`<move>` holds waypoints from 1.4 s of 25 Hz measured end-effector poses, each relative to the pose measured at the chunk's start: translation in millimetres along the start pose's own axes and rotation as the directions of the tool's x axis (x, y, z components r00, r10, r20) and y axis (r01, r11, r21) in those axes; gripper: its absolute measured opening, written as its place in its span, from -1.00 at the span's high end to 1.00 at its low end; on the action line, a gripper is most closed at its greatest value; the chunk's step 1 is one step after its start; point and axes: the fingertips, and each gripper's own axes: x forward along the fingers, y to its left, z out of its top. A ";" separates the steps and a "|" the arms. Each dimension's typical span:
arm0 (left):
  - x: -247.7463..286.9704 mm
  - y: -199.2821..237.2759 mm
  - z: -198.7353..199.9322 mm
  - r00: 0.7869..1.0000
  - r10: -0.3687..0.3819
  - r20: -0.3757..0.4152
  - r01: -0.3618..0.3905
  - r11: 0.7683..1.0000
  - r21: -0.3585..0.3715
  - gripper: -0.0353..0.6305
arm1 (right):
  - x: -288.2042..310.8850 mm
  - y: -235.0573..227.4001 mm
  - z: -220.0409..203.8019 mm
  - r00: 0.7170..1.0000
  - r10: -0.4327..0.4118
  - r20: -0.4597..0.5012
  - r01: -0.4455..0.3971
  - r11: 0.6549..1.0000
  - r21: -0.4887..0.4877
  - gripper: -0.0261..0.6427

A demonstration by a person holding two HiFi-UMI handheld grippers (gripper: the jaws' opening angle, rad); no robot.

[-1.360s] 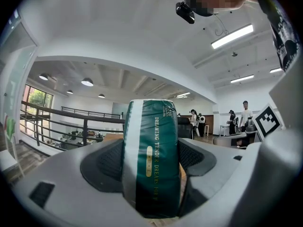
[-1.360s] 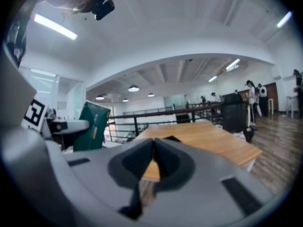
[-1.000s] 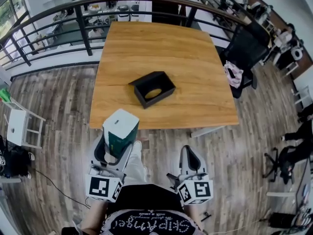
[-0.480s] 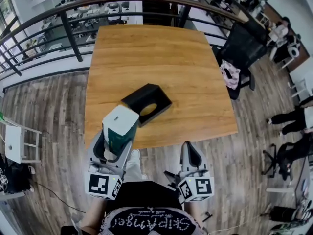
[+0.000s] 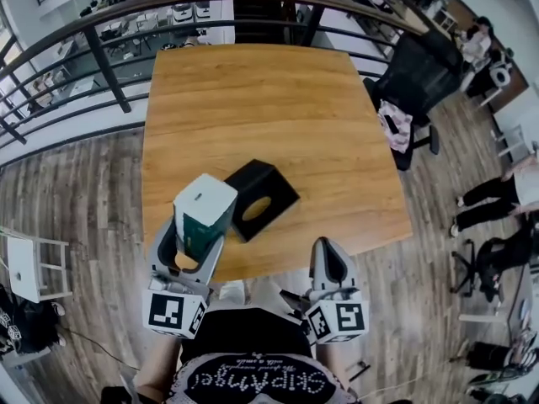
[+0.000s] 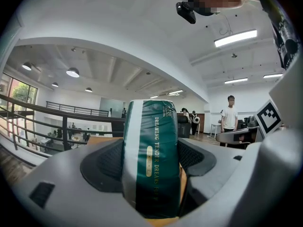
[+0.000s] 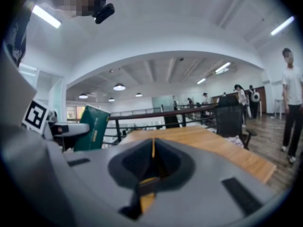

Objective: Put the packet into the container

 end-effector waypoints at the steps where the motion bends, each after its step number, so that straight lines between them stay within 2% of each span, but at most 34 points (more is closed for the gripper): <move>1: 2.2 2.3 -0.7 1.000 0.000 -0.003 0.000 1.000 -0.002 -0.21 | 2.8 0.6 0.3 1.000 0.000 -0.002 0.000 1.000 -0.001 0.82; 8: 20.3 4.5 0.6 1.000 0.010 -0.019 -0.010 1.000 -0.012 -0.21 | 22.7 -8.6 6.3 1.000 0.014 -0.013 -0.014 1.000 -0.004 0.82; 16: 25.1 7.3 1.6 0.998 0.058 -0.040 -0.059 0.998 -0.035 -0.21 | 33.9 -23.6 12.7 0.998 0.057 -0.022 -0.057 0.998 -0.019 0.82; 21: 31.4 9.7 15.3 0.998 -0.008 -0.067 0.008 1.000 -0.014 -0.21 | 41.0 -36.5 13.6 0.998 0.058 -0.021 -0.059 0.998 -0.020 0.82; 25: 47.1 11.9 23.9 0.996 -0.032 -0.085 0.033 0.999 0.004 -0.21 | 46.4 -43.0 12.6 0.998 0.064 -0.026 -0.065 0.998 -0.011 0.82; 35: 89.3 2.6 4.6 0.977 -0.098 -0.188 0.101 0.995 0.010 -0.21 | 48.9 -65.5 10.7 0.999 0.033 -0.031 -0.033 0.999 0.015 0.82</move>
